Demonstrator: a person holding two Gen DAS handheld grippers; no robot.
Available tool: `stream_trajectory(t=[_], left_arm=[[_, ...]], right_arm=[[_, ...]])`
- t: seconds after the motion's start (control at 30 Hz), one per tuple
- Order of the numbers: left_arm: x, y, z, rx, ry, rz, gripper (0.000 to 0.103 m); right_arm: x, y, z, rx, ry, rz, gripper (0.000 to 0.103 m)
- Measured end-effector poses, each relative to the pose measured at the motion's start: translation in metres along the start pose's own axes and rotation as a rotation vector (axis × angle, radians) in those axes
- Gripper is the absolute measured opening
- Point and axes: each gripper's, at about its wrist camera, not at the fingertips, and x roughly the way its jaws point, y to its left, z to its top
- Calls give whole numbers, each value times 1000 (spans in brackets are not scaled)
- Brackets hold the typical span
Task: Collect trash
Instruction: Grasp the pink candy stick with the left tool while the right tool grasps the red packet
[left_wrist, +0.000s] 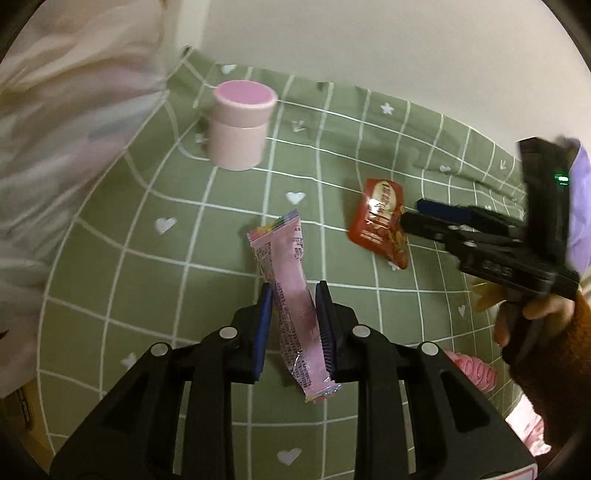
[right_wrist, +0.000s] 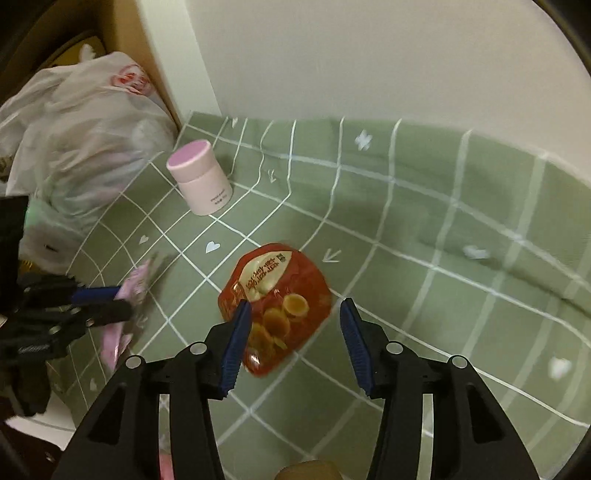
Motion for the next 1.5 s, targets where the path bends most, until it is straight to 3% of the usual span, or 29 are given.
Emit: stream_trajectory(t=[0.17,0.27,0.4,0.5,0.53,0.6,0.67,0.77,0.87,0.93,0.97,1.0,1.03,1.33,1.5], left_arm=[[-1,8,-3,-23,13,3,22],[-3,9,-4,-29,15,3,22],[-6,10,-7,-25,20,7,22],[-9,11,-9,-22,23,8,22],[-11,11,-9,-20,22,7,22],[-12,12,-10,-23,22,4,22],[-12,12,-9,-28,22,1,22],[-13,12,-11,-34,17,-4,22],[-13,10,-11,-28,10,-11,22],[-14,10,-12,-24,6,-13,22],[-15,10,-13,-24,5,-13,22],[-16,11,-14,-26,3,-13,22],[-17,12,-15,-29,2,-11,22],[-26,19,-22,-76,9,46,22],[-27,22,-27,-89,12,62,22]], right_arm=[[15,9,-1,-38,-1,16,48],[19,17,0,-92,2,-28,50],[29,36,2,-232,18,-89,63],[28,34,2,-220,18,-88,63],[28,35,1,-227,14,-80,60],[26,37,1,-233,13,-61,33],[23,38,1,-230,20,-68,13],[16,37,-1,-228,12,-74,9],[-2,32,-1,-192,-9,14,9],[-12,24,3,-174,-24,32,12],[-13,22,4,-169,-26,30,31],[-14,17,5,-160,-28,35,59],[-13,13,6,-155,-28,42,61],[30,18,17,-219,10,97,61],[41,37,13,-317,9,37,61]])
